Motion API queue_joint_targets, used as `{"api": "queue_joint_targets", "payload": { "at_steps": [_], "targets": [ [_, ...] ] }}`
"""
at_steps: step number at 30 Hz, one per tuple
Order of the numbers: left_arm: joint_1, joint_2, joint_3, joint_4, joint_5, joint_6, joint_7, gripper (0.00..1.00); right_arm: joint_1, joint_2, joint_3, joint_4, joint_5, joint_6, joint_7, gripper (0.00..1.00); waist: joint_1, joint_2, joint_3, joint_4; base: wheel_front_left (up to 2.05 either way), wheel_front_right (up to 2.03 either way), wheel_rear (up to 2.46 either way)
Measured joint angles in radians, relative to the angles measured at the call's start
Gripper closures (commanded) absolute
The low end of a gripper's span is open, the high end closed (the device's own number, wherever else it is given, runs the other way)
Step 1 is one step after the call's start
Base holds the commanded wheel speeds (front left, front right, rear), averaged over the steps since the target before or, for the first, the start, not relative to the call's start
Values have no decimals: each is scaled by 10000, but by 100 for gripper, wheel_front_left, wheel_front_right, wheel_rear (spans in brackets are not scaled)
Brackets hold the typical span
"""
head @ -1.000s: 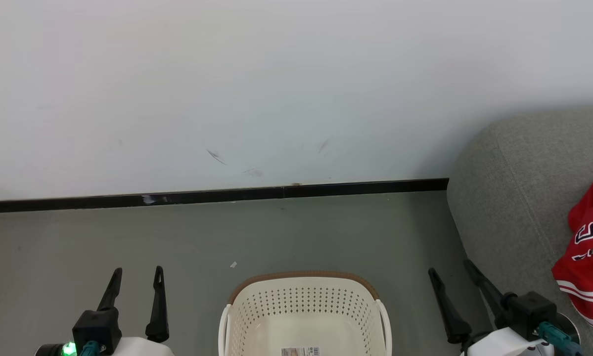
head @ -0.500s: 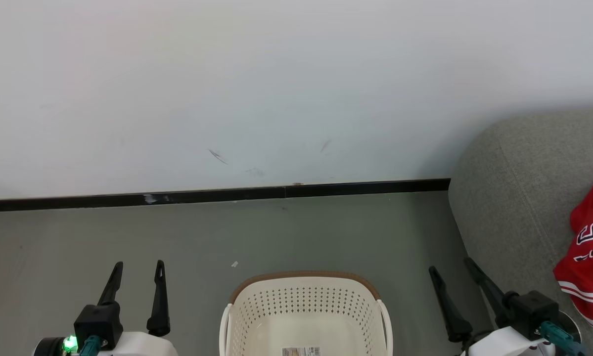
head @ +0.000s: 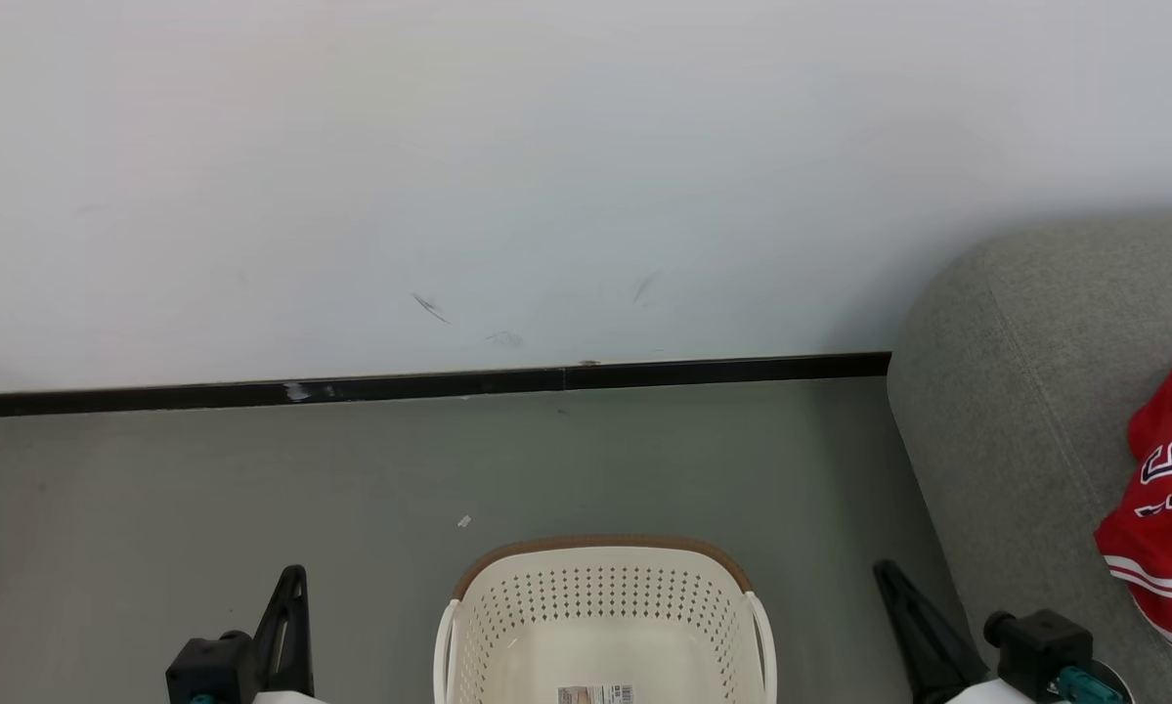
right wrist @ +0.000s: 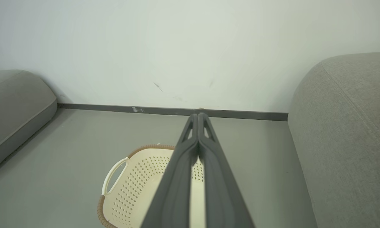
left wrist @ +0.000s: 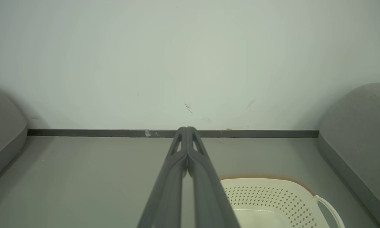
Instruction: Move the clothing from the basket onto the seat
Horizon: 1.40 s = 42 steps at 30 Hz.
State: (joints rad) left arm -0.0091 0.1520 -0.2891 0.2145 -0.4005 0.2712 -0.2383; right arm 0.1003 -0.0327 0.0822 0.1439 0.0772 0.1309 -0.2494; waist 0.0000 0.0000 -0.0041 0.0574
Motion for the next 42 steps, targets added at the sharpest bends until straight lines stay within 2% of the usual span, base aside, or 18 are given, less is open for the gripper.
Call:
{"api": "queue_joint_targets", "payload": {
  "at_steps": [7,17,33,42],
  "targets": [
    [0,-40,199,-27,-819,-211,167,100,222,0,203,-359,803,0,0,100,0,0,17,-37,0,0,0],
    [0,-196,558,-71,-2282,-583,523,100,340,0,79,-439,2857,0,128,100,11,0,21,-104,0,0,0],
    [-1,-366,1175,-86,-4351,-1285,1143,100,131,-188,-268,-291,5760,-2,685,100,153,0,-87,-198,0,0,0],
    [-2,-493,1496,-81,-5484,-1613,1430,100,-105,-324,-343,-84,7300,-2,963,100,174,0,-139,-250,0,0,0]
  ]
}}
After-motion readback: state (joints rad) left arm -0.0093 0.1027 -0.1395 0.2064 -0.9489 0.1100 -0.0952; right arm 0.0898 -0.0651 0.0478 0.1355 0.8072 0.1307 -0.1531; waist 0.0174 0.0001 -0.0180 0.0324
